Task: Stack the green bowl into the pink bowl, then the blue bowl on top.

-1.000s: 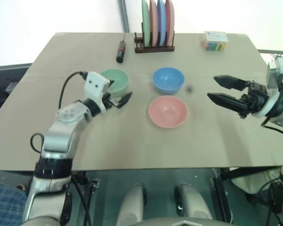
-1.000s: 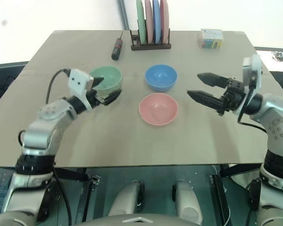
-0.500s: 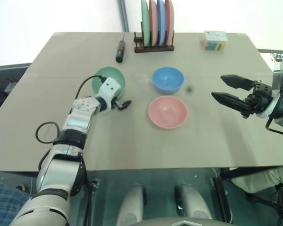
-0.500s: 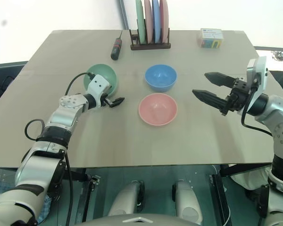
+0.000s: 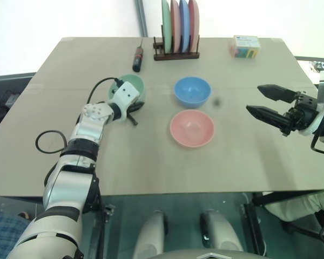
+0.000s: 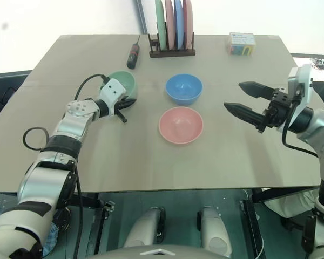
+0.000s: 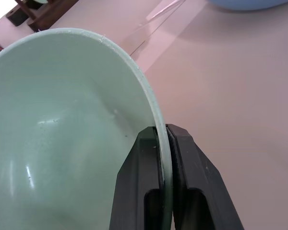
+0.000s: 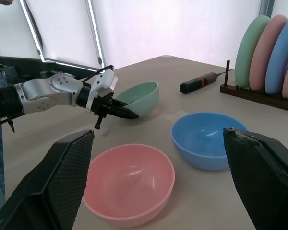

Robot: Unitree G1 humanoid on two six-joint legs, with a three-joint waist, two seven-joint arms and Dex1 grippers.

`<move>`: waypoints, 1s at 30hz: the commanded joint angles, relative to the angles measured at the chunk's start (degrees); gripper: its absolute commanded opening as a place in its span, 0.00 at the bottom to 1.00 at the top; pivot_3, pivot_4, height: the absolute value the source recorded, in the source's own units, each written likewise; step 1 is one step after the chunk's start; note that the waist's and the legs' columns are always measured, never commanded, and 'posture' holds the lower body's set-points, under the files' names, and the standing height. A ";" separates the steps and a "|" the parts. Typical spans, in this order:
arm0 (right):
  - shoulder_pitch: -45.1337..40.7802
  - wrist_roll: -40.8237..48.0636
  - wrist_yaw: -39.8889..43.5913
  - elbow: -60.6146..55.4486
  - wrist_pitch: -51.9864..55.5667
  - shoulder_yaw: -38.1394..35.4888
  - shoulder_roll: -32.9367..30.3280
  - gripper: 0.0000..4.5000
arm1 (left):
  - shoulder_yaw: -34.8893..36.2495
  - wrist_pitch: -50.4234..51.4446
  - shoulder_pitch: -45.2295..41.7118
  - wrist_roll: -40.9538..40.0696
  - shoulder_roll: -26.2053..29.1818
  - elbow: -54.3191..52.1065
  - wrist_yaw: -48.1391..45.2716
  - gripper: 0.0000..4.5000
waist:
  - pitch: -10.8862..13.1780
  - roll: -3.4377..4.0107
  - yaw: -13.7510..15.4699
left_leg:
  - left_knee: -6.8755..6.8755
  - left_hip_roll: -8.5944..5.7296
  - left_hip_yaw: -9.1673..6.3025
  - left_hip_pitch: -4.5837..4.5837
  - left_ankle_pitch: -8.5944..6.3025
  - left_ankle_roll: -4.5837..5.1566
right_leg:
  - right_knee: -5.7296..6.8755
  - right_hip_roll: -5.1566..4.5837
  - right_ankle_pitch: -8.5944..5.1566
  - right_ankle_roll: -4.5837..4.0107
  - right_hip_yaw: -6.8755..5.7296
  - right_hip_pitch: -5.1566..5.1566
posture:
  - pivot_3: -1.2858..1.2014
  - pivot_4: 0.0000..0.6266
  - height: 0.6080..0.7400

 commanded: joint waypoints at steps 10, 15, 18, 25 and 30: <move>-0.32 2.70 0.14 -0.79 -1.67 -0.17 -2.16 1.00 | -6.79 10.26 2.27 -7.75 -0.23 -46.59 -18.88 0.01 | 0.02 -0.02 -0.16 | 0.00 0.01 0.04 0.03 0.00 0.00 | -0.01 0.00 0.00 0.00 0.06 -0.01 | 0.52 0.24 1.00; 0.84 3.72 0.26 -1.50 -1.85 -0.67 -2.91 1.00 | -11.21 8.62 6.21 -7.54 3.11 -53.25 -25.59 0.01 | 0.02 -0.02 -0.63 | 0.00 0.03 0.09 0.12 0.00 0.00 | 0.06 0.02 -0.02 0.01 0.13 0.00 | 0.52 0.24 1.00; 1.26 3.92 -0.32 -1.78 -2.03 -0.86 -3.27 1.00 | -12.76 7.56 7.81 -6.76 5.22 -54.60 -28.34 0.18 | 0.02 -0.01 -0.56 | 0.02 0.03 0.09 0.09 0.00 0.01 | 0.04 0.02 -0.02 0.02 0.12 -0.01 | 0.52 0.24 1.00; 2.30 4.48 -0.78 -2.05 -2.20 -1.26 -4.19 1.00 | -11.65 5.17 7.74 -6.48 5.31 -51.84 -27.19 0.75 | 0.02 -0.02 -0.22 | 0.02 0.02 0.09 0.05 -0.01 0.02 | -0.01 0.02 -0.04 0.04 0.11 0.00 | 0.52 0.24 1.00; 1.52 2.38 -1.04 -1.26 -3.03 0.87 -5.25 1.00 | -4.27 9.33 6.81 -14.02 1.04 -49.01 -22.26 0.92 | 0.02 -0.02 -0.23 | 0.03 0.03 0.08 0.05 -0.01 0.02 | 0.00 0.02 -0.11 0.17 0.11 0.00 | 0.52 0.24 1.00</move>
